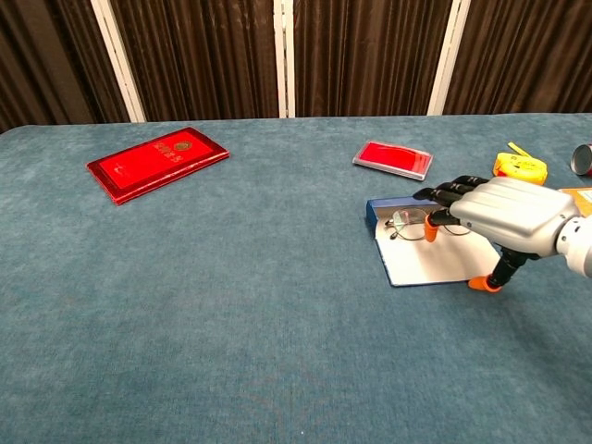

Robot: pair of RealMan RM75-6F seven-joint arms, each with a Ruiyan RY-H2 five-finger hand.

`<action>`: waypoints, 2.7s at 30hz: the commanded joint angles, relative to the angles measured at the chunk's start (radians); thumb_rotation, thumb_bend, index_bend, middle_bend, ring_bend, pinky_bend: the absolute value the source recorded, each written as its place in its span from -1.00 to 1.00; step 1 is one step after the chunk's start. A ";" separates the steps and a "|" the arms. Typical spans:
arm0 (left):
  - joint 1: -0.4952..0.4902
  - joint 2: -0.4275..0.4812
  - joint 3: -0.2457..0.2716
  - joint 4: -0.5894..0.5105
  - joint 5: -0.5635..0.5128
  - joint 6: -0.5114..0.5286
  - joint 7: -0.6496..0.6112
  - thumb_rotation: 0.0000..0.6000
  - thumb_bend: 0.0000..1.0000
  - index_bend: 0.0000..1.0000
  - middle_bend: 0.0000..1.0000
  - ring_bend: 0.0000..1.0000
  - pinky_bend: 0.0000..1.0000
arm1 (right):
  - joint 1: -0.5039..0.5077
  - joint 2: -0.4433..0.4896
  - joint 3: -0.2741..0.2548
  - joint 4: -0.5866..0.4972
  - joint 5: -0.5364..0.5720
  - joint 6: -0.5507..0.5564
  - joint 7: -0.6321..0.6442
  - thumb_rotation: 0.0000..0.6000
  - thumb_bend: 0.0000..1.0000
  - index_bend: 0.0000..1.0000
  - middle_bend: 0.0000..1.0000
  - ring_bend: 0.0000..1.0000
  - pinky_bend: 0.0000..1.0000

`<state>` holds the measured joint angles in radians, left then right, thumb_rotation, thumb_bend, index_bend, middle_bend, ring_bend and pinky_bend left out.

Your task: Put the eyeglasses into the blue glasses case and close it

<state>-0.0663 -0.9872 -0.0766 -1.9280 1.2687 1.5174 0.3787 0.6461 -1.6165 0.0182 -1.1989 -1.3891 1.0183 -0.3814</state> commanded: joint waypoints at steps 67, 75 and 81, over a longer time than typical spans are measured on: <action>-0.013 -0.004 -0.009 0.012 -0.036 -0.018 0.000 1.00 -1.00 -1.00 -1.00 -1.00 -1.00 | 0.044 -0.084 0.102 0.151 0.036 -0.046 0.029 1.00 -0.14 0.27 -1.00 -1.00 -1.00; -0.010 0.000 -0.003 0.005 -0.021 -0.013 -0.004 1.00 -1.00 -1.00 -1.00 -1.00 -1.00 | 0.016 0.021 0.061 0.014 -0.024 -0.005 0.053 1.00 -0.02 0.43 -1.00 -1.00 -1.00; -0.004 0.007 0.003 -0.004 -0.002 -0.004 -0.012 1.00 -1.00 -1.00 -1.00 -1.00 -1.00 | -0.008 0.170 0.006 -0.178 -0.131 0.059 0.048 1.00 -0.02 0.43 -1.00 -1.00 -1.00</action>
<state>-0.0705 -0.9811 -0.0738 -1.9314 1.2661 1.5129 0.3674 0.6527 -1.5152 0.0566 -1.2980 -1.4643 1.0437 -0.3319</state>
